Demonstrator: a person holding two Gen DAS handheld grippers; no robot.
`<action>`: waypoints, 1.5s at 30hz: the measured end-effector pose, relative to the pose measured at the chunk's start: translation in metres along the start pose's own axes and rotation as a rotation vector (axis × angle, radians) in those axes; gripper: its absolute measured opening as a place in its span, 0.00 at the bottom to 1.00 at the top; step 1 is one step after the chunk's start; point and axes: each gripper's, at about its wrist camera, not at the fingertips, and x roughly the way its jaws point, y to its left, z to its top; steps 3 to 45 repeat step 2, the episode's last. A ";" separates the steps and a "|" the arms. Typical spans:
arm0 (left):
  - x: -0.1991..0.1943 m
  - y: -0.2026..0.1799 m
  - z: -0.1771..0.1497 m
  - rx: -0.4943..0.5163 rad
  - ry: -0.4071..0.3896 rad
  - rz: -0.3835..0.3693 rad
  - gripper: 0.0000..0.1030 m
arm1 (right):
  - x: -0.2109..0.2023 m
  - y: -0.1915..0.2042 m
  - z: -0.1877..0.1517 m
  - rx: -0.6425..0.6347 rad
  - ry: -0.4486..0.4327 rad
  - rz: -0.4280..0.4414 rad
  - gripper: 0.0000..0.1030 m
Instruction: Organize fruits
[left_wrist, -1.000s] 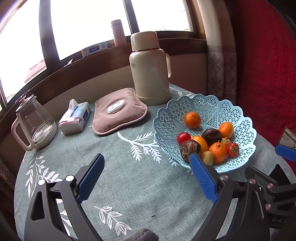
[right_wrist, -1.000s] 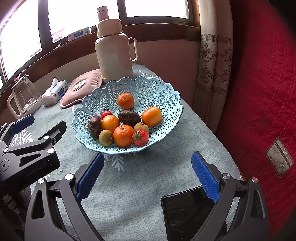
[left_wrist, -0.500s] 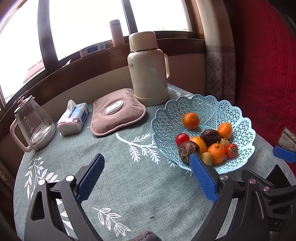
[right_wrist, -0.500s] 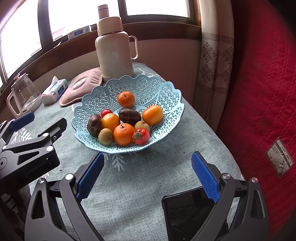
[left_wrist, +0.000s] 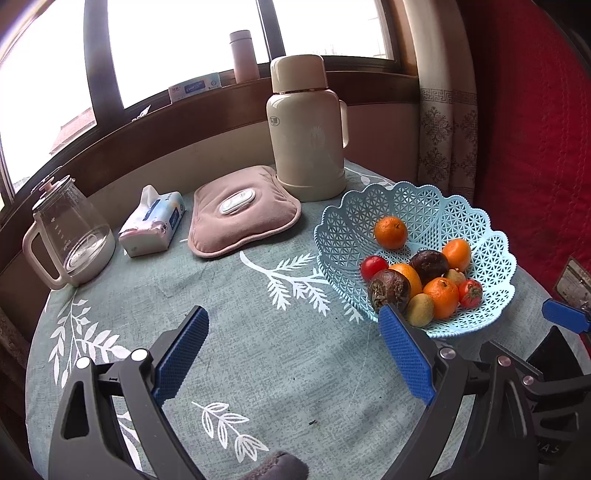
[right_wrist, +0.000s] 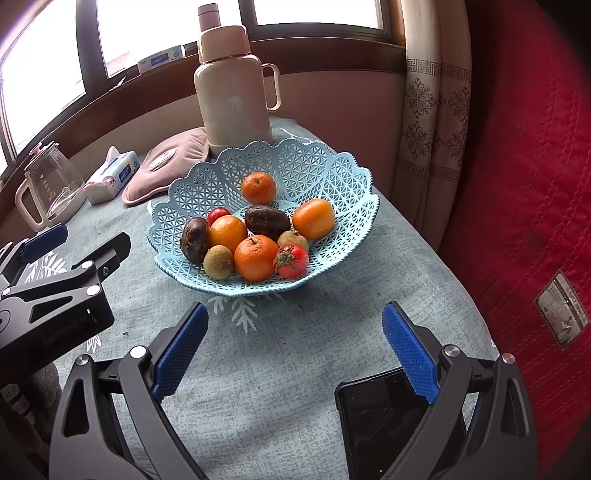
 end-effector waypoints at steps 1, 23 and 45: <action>0.000 0.004 -0.002 -0.014 0.011 0.005 0.90 | 0.001 0.002 -0.001 -0.003 0.004 0.007 0.94; 0.001 0.009 -0.004 -0.029 0.022 0.011 0.90 | 0.001 0.005 -0.002 -0.005 0.008 0.014 0.94; 0.001 0.009 -0.004 -0.029 0.022 0.011 0.90 | 0.001 0.005 -0.002 -0.005 0.008 0.014 0.94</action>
